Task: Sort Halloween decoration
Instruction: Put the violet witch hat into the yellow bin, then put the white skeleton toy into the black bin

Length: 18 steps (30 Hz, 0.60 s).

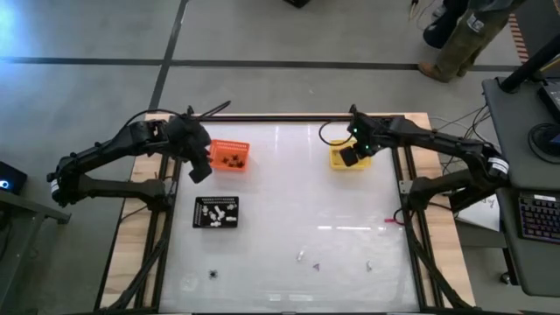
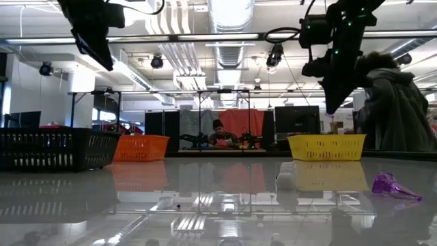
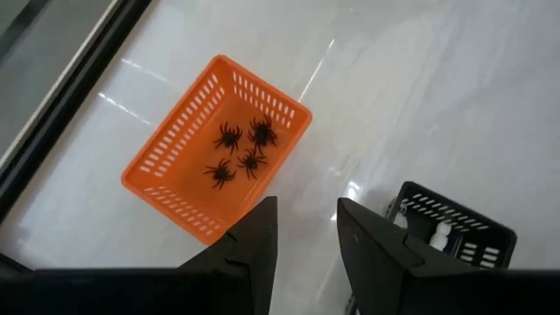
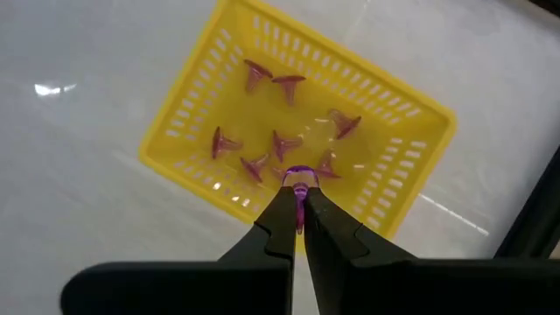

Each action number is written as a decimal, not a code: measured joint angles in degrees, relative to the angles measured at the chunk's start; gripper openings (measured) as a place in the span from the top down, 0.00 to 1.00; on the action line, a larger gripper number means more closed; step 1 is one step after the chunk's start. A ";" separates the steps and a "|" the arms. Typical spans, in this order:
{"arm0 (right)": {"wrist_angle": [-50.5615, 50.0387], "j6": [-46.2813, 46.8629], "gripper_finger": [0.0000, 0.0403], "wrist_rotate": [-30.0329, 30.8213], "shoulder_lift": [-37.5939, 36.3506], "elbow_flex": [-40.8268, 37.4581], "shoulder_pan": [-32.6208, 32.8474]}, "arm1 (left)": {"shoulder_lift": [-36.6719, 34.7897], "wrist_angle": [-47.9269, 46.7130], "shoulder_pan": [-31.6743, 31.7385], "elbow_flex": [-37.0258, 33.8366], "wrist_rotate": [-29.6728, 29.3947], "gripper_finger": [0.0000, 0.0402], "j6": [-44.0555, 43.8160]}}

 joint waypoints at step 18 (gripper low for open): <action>0.50 -9.20 0.88 1.64 5.22 0.00 -1.00 | 0.33 2.49 0.02 0.00 -0.02 0.74 -7.84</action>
